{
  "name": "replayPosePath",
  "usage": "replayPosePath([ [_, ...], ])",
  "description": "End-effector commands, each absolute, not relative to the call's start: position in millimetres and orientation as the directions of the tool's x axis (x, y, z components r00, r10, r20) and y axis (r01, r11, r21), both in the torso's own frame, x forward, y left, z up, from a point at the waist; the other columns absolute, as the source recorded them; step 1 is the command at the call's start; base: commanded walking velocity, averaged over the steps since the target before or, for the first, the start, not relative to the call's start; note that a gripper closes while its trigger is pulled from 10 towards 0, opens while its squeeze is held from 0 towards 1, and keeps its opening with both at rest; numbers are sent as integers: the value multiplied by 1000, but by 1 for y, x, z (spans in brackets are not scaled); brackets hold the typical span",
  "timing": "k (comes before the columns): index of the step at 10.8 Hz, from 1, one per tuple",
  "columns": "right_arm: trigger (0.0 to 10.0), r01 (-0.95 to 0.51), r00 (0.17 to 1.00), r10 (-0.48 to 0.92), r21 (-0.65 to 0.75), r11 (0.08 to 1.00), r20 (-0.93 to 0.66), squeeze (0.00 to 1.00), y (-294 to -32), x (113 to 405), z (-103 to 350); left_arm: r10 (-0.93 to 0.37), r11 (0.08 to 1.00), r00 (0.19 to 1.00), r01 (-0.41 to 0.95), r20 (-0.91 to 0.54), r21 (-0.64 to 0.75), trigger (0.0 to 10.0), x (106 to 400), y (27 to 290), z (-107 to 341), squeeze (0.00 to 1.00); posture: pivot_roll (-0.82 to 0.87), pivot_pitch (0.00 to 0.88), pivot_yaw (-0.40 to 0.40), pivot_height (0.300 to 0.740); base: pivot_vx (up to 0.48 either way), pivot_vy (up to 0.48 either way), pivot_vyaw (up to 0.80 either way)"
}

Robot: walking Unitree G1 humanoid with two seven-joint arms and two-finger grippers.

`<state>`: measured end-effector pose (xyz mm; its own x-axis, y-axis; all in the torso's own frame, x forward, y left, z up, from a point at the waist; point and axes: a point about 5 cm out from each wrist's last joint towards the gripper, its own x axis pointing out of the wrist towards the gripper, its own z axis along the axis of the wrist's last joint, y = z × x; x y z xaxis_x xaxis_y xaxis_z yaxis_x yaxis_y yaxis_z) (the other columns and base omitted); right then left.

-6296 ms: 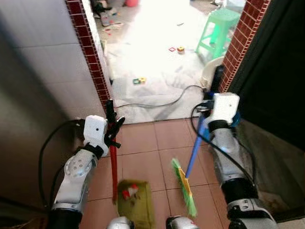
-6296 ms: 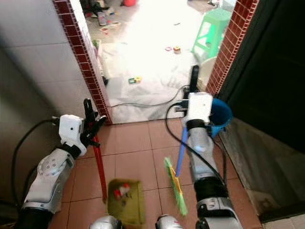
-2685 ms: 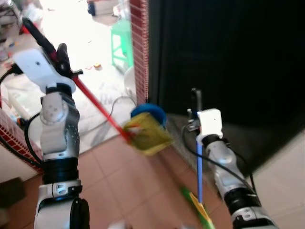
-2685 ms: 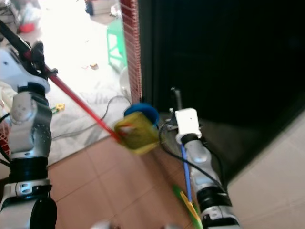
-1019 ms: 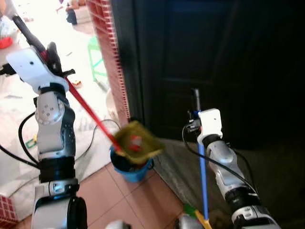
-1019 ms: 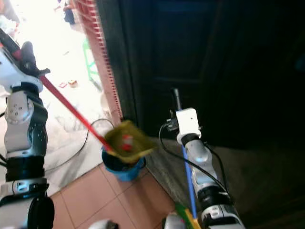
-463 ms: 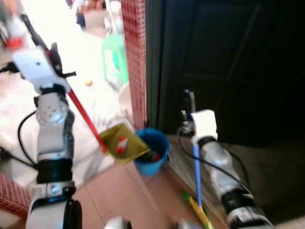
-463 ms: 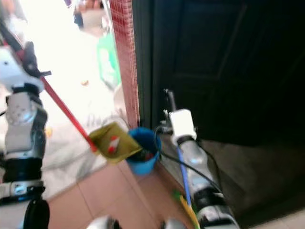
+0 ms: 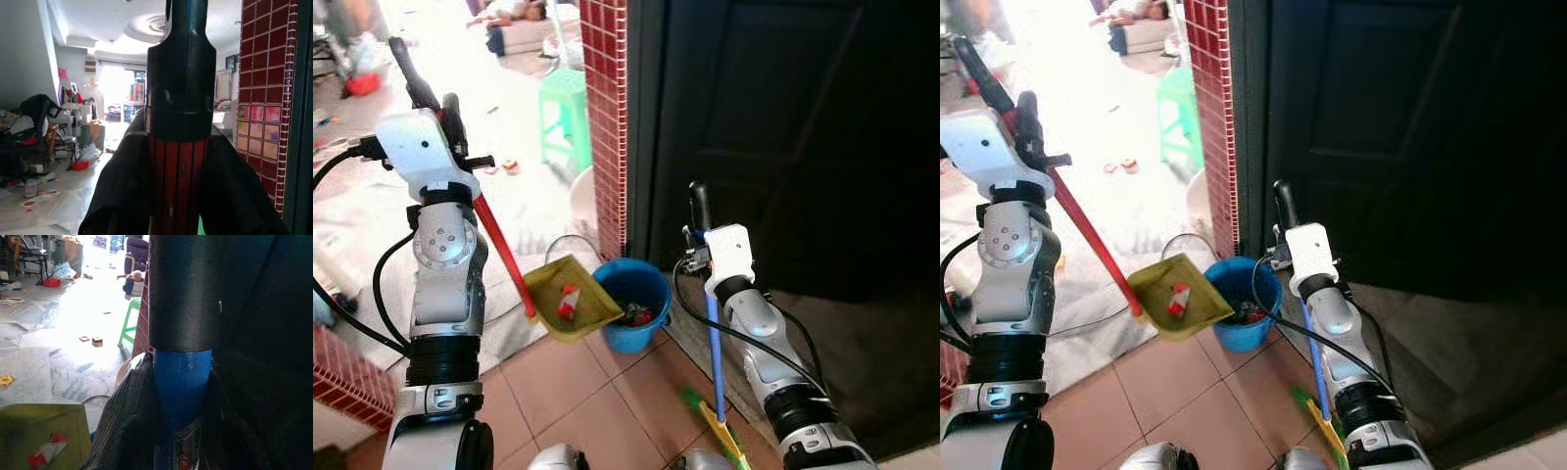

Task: Sweep floor

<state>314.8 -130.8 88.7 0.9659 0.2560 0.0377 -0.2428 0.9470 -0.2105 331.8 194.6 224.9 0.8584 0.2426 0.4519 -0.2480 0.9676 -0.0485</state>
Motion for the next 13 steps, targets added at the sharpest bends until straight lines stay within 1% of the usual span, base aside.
replayPosePath([
  [1, 10000, -245, 960, 268, -224, 943, 78, 0, -129, 319, 99, 233, 969, 804, -239, 547, -61, 10000, 327, 194, 246, 0, -90, 0, 49, 740, 0, 0, 0],
  [4, 10000, -253, 958, 276, -222, 942, 79, 0, -127, 317, 99, 184, 973, 788, -232, 588, 6, 10000, 331, 181, 250, 0, -95, 0, 51, 740, 0, 0, 0],
  [7, 10000, -226, 966, 248, -222, 948, 77, 0, -133, 312, 97, 98, 982, 774, -178, 625, 66, 10000, 341, 152, 251, 0, -120, 6, 66, 740, 0, 0, 0],
  [10, 10000, -224, 966, 245, -220, 949, 76, 0, -132, 311, 97, -110, 979, 739, -35, 664, 201, 10000, 337, 101, 243, 0, -118, 17, 69, 740, 0, 0, 0],
  [12, 10000, -225, 966, 247, -215, 950, 81, 0, -129, 312, 98, -227, 961, 731, 62, 643, 268, 10000, 334, 76, 231, 0, -116, 18, 72, 740, 0, 0, 0],
  [13, 10000, -225, 965, 247, -213, 951, 83, 0, -128, 312, 98, -330, 930, 715, 134, 616, 343, 10000, 331, 62, 222, 0, -115, 15, 72, 740, 0, 0, 0],
])
